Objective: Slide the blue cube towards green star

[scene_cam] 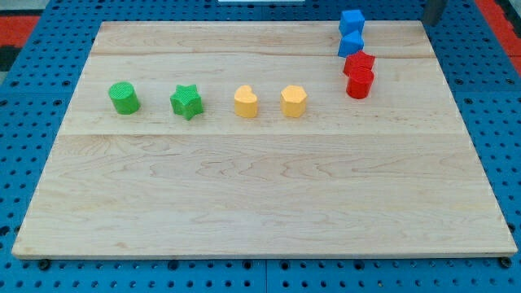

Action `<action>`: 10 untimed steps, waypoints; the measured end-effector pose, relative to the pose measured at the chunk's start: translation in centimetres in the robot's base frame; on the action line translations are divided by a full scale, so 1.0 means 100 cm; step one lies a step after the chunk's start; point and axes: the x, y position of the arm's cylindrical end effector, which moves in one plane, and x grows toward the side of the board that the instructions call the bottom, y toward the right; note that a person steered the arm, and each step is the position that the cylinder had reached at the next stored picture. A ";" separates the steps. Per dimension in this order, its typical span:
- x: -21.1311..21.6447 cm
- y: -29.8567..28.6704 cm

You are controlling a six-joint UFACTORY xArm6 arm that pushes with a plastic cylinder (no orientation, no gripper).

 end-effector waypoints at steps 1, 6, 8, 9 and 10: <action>0.000 -0.001; -0.001 -0.144; 0.007 -0.297; 0.042 -0.310; 0.065 -0.312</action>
